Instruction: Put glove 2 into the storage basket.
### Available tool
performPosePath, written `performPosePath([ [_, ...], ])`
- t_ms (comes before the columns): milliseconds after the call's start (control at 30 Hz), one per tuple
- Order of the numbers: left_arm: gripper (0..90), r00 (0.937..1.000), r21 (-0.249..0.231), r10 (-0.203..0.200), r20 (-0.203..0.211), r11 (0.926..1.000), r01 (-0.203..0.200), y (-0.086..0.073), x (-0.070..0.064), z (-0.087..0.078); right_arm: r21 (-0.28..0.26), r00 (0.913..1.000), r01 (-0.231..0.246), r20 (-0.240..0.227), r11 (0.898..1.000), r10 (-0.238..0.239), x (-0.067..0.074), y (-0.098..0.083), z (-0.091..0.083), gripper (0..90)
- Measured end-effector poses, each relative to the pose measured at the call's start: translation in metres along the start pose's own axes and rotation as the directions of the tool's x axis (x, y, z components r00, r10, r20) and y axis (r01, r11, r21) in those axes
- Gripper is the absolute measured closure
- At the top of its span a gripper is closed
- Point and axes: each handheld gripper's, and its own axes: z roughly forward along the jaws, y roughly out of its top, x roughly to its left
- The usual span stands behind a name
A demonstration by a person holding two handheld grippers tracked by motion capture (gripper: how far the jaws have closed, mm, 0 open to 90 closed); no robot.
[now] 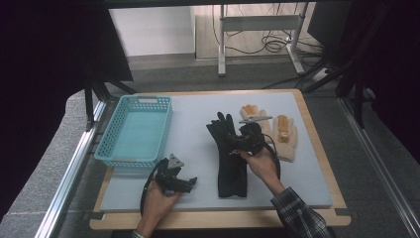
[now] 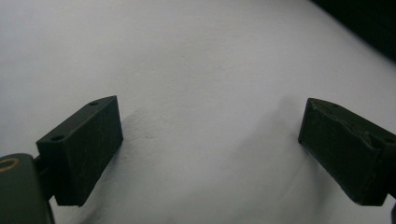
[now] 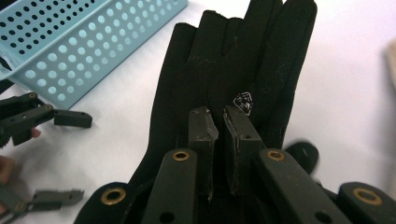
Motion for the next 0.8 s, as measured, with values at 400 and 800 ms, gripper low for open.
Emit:
performPosePath([
  [400,6.4,1.0000,-0.002,-0.005,0.000,1.0000,0.005,0.000,0.000,0.000,-0.014,0.9992,-0.017,0.036,1.000,0.018,0.020,-0.048,-0.033,80.8],
  [800,6.4,1.0000,-0.002,-0.003,-0.001,1.0000,0.003,0.000,0.000,0.000,-0.003,0.9918,0.088,0.093,0.996,-0.087,0.017,-0.058,-0.025,58.8],
])
